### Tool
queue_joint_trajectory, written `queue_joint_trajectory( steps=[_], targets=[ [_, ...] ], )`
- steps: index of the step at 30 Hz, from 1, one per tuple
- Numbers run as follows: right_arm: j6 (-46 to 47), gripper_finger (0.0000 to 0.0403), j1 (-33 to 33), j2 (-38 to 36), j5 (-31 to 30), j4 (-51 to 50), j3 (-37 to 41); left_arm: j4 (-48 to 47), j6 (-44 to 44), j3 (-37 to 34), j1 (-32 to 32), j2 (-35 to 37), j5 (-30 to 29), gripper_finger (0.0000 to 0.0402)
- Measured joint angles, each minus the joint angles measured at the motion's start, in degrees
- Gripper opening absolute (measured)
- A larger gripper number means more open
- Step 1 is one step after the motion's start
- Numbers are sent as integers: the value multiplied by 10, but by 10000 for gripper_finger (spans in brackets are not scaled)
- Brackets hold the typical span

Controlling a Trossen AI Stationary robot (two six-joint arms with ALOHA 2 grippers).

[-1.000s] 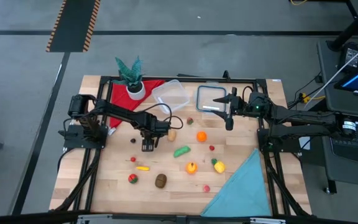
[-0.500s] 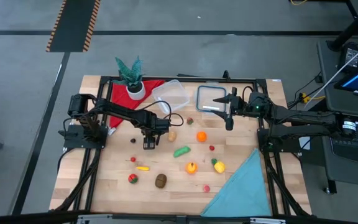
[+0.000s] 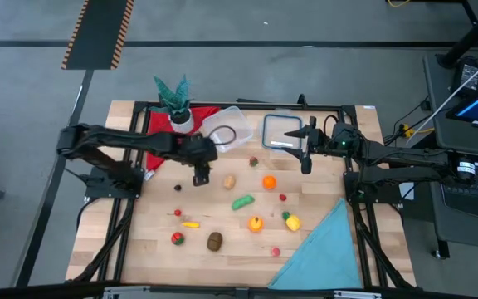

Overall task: Pick and placing Produce into tupperware
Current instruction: Put the lemon into the transparent bin

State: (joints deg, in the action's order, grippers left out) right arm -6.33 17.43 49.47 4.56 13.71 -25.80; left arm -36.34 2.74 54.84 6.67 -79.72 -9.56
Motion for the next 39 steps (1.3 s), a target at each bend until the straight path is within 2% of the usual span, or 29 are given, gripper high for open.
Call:
queue_joint_trajectory(
  steps=[8,15,17,20,24,27,31,37,39],
  targets=[
    [16,248,0,0,1,-30,0,230,2,-133,-1,158,-2,202],
    [40,248,0,1,4,-28,0,432,-56,-232,-1,228,11,202],
    [43,248,0,4,33,-30,0,501,-65,-265,1,233,42,202],
    [39,248,0,9,111,-26,0,574,-63,-301,8,236,90,202],
    [40,248,0,19,199,-10,0,619,-66,-323,14,236,141,202],
    [25,248,0,30,209,-5,0,648,-74,-330,23,236,171,202],
    [16,248,0,61,188,38,0,679,-75,-331,35,234,213,203],
    [16,248,0,119,125,106,0,685,-74,-331,58,234,208,203],
    [16,248,0,136,100,111,0,688,-67,-331,63,234,190,204]
  ],
)
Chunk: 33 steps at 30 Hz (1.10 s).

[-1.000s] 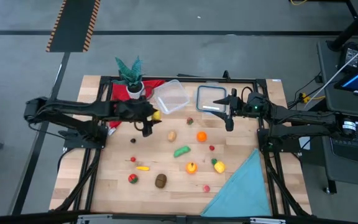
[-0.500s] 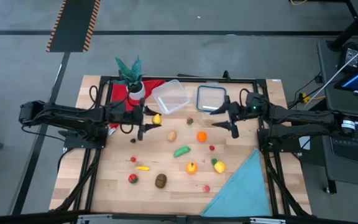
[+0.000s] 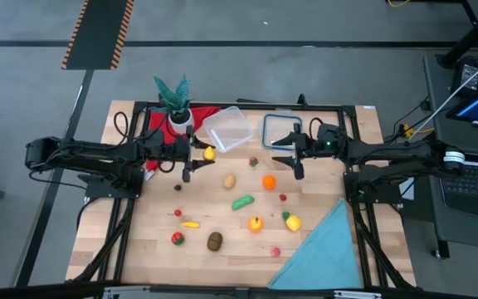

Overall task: Pick and placing Produce into tupperware
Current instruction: Put the lemon into the transparent bin

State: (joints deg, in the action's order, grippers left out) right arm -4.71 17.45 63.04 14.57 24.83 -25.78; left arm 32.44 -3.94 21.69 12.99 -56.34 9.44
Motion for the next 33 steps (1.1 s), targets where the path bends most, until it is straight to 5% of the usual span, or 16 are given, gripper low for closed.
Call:
queue_joint_trajectory(
  steps=[11,17,20,33],
  targets=[
    [2,248,0,67,-21,77,0,9,24,0,32,-37,-41,206],
    [44,248,0,67,-154,110,0,109,34,0,42,-96,-52,205],
    [43,248,0,67,-169,106,0,148,25,0,42,-125,-72,205],
    [29,248,0,66,-169,110,0,46,-11,129,62,-225,-93,205]
  ],
)
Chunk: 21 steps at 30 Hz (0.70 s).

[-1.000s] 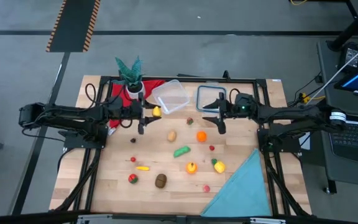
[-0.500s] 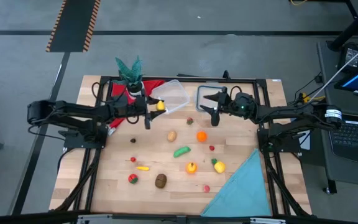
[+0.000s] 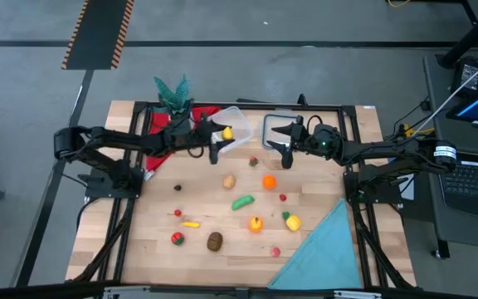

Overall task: Pick and placing Produce into tupperware
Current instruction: Put the lemon into the transparent bin

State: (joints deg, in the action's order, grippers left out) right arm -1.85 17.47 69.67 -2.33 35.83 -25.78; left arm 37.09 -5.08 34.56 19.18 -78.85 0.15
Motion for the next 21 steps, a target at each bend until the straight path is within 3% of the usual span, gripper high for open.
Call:
queue_joint_trajectory(
  steps=[8,14,21],
  targets=[
    [1,248,6,0,-2,-1,0,-81,8,78,52,-42,-68,205],
    [1,248,8,0,-2,-8,0,-95,16,101,90,-58,-67,206],
    [-1,248,8,0,-1,-10,0,-226,19,128,113,-60,-40,206]
  ],
)
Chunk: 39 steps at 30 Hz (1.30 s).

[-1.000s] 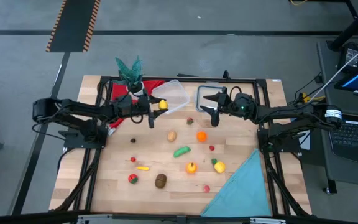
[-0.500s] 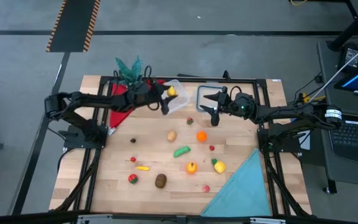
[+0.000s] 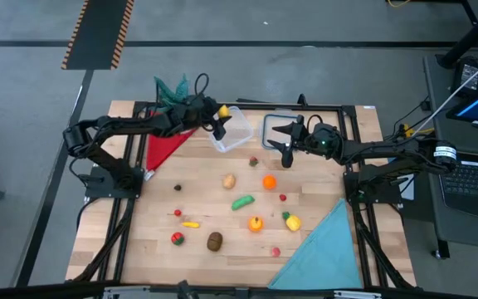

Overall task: Pick and placing Produce into tupperware
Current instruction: Put the lemon into the transparent bin

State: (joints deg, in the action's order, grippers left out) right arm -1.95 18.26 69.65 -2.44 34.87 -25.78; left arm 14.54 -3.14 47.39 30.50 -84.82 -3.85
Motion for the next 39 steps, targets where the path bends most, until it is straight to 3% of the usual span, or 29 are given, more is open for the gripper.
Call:
queue_joint_trajectory(
  steps=[8,16,23,39],
  targets=[
    [-14,248,0,0,1,-1,0,-181,1,81,1,-3,17,206],
    [-17,248,0,0,1,5,0,-354,-5,195,2,-63,18,206],
    [-18,248,0,0,1,7,0,-381,-16,232,16,-115,16,206],
    [-29,248,0,0,1,5,0,-386,-35,233,32,-189,16,206]
  ],
)
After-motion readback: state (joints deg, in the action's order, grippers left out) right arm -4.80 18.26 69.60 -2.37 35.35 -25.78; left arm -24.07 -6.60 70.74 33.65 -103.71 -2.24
